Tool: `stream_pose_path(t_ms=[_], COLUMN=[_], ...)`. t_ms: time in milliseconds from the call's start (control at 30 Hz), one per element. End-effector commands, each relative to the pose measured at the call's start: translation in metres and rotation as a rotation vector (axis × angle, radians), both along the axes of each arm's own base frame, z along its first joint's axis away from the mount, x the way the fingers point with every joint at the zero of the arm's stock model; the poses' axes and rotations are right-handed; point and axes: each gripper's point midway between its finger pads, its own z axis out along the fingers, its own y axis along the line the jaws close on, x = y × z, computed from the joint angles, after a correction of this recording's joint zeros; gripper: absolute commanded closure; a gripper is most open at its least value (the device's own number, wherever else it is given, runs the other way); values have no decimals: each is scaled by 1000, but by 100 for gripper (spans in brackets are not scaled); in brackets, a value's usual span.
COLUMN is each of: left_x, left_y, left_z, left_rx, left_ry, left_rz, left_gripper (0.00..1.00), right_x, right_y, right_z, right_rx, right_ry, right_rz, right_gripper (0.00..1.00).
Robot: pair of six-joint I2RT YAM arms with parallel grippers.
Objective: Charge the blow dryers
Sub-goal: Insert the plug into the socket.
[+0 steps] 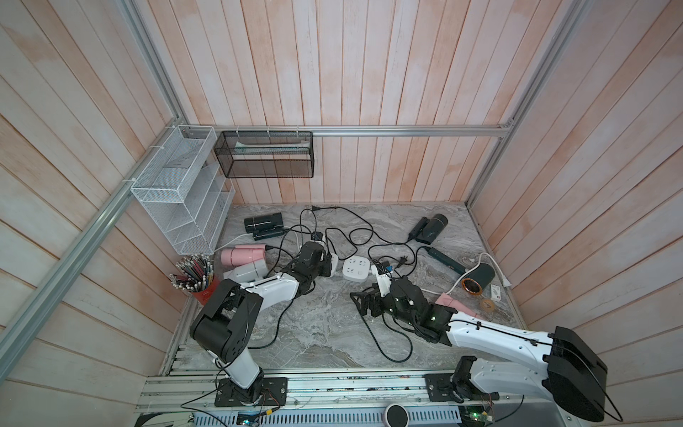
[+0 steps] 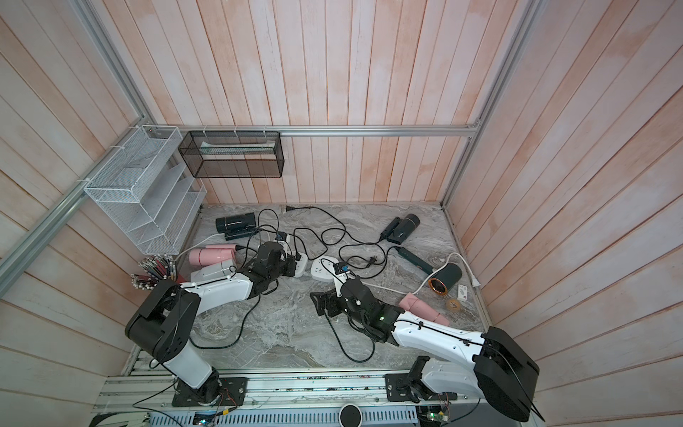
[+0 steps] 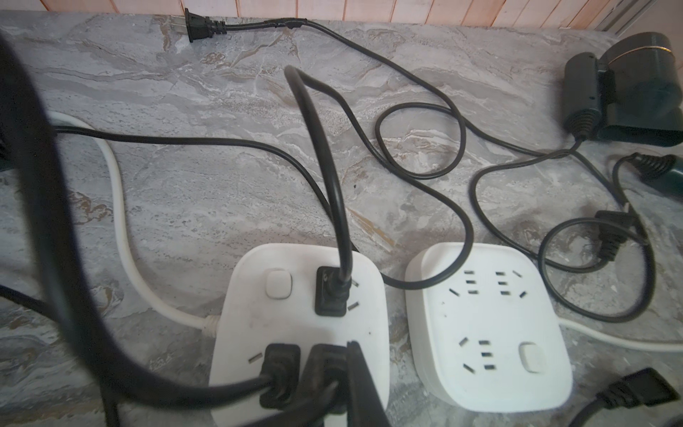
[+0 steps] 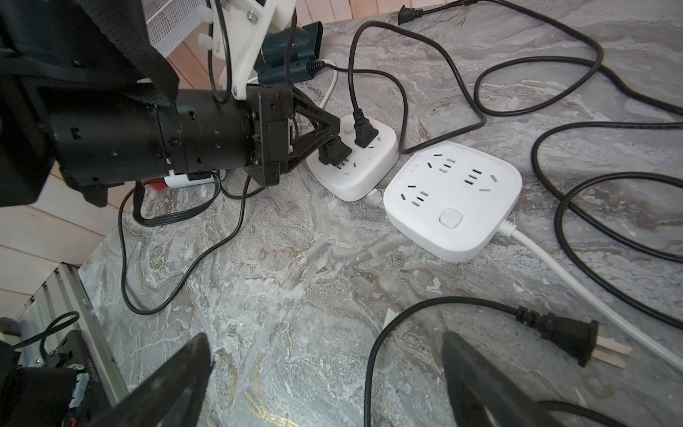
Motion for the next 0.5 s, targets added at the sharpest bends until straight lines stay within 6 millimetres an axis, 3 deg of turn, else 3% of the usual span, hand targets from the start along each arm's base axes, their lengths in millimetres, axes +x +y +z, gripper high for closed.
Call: stream_pose_path(t_ms=[0,467], left_x=[-23,-28], left_y=[8,16], left_z=[-42,-57], left_rx=[92,161], left_ry=[115,143], left_rz=[-20,-8], left_gripper=[93,93], right_x=[0,0], right_y=[-7,-10], right_z=[-7,-8], right_rx=[-21,-25], right_ry=[13,14], right_rz=[-22,-32], right_gripper=[3,3])
